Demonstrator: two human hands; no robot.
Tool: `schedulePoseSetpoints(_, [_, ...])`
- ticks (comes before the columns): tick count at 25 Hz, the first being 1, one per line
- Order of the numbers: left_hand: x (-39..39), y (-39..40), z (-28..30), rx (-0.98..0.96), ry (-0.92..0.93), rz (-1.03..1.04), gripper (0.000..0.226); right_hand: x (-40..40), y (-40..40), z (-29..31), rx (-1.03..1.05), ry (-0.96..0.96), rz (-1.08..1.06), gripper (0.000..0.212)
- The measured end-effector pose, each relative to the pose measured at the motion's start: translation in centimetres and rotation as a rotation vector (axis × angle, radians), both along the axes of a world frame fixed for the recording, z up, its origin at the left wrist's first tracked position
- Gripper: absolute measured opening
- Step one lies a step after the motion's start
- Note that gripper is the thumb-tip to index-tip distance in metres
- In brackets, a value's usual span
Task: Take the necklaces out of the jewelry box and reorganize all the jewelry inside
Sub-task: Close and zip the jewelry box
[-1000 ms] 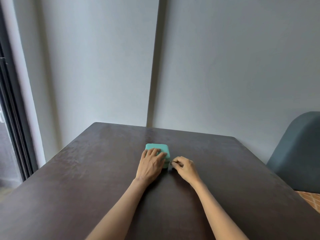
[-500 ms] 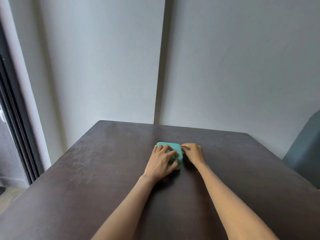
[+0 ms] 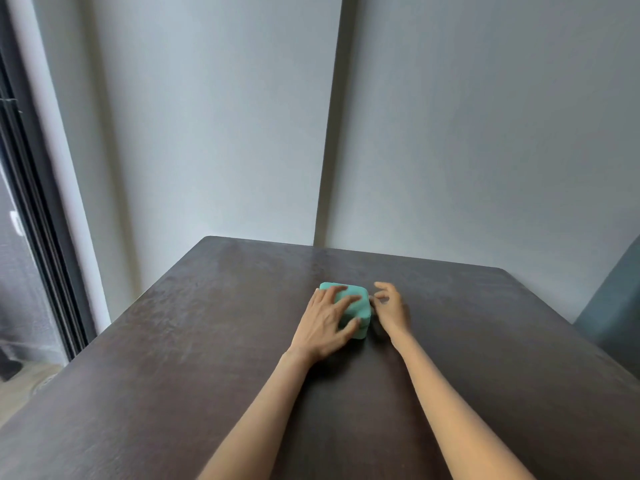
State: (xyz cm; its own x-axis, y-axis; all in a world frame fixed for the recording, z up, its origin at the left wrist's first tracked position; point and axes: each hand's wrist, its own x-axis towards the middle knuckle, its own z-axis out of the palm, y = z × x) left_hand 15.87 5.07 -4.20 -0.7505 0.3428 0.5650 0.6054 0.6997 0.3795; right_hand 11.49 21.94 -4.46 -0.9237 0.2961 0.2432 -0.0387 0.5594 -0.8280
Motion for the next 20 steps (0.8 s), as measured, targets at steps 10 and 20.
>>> schedulePoseSetpoints(10, [0.0,-2.1,0.9,0.548,-0.603,0.14,0.072,3.9,-3.3,0.4,-0.012,-0.136,-0.022,0.038])
schedulePoseSetpoints(20, [-14.2,-5.2,3.0,0.609,-0.526,0.154,0.063,-11.8,-7.9,2.4,-0.159,-0.132,0.131,0.038])
